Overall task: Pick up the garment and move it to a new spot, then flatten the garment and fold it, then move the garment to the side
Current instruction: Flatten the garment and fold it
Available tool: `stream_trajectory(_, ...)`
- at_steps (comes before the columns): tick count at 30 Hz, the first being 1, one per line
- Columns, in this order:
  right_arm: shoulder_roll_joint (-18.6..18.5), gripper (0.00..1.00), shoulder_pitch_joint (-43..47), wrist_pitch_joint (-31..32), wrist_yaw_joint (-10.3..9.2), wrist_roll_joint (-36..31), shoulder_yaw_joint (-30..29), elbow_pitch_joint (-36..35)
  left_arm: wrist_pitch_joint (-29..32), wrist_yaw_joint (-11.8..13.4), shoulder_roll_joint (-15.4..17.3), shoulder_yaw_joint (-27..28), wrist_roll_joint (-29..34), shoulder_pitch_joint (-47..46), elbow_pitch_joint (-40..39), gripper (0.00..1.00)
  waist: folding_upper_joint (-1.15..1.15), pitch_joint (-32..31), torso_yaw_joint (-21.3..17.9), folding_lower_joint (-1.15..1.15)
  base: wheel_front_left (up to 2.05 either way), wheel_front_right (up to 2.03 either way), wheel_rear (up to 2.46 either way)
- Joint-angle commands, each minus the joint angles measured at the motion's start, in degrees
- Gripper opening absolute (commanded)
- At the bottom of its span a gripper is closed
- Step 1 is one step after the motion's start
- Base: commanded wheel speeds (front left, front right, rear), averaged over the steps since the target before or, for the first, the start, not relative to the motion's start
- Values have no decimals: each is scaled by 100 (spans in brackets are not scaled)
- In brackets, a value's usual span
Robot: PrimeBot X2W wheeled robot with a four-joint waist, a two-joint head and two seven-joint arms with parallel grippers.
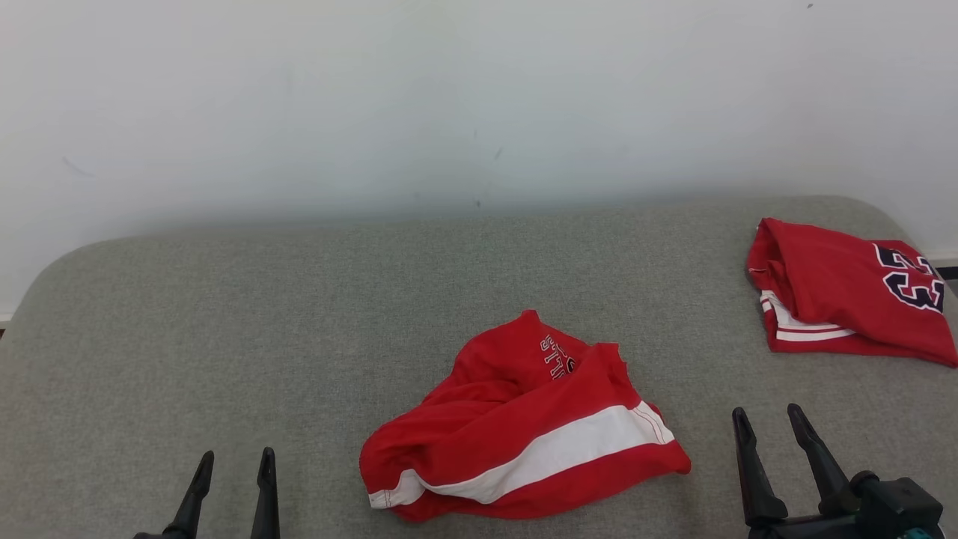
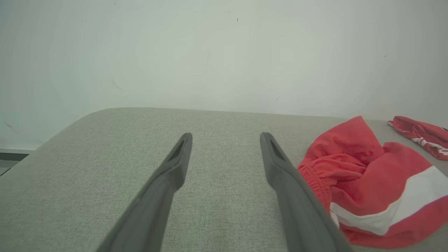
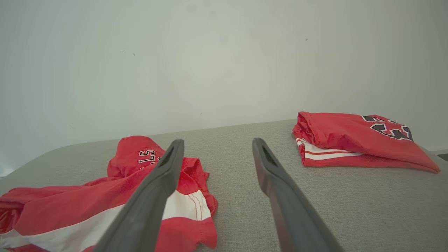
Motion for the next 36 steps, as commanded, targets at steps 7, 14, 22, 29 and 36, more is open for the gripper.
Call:
stream_trajectory(7,51,100,44,29,-17,-85,7,-40,-15,-36,18,6,219,-90,110,100,0,14,-75,0,0,0,0)
stream_trajectory(14,40,100,46,91,-17,-125,-30,-60,-15,-80,48,-12,249,-55,125,100,0,22,-68,0,0,0,0)
stream_trajectory(22,65,100,74,154,-17,-179,-46,-90,-15,-89,68,-5,284,-49,123,100,0,18,-47,0,0,0,0)
stream_trajectory(29,60,100,96,200,-17,-163,-37,-97,-15,-93,46,5,280,-36,110,100,0,23,-42,0,0,0,0)
stream_trajectory(36,-92,100,-29,353,-18,-118,109,19,57,-230,-33,-365,2,-132,152,100,0,50,42,0,0,0,0)
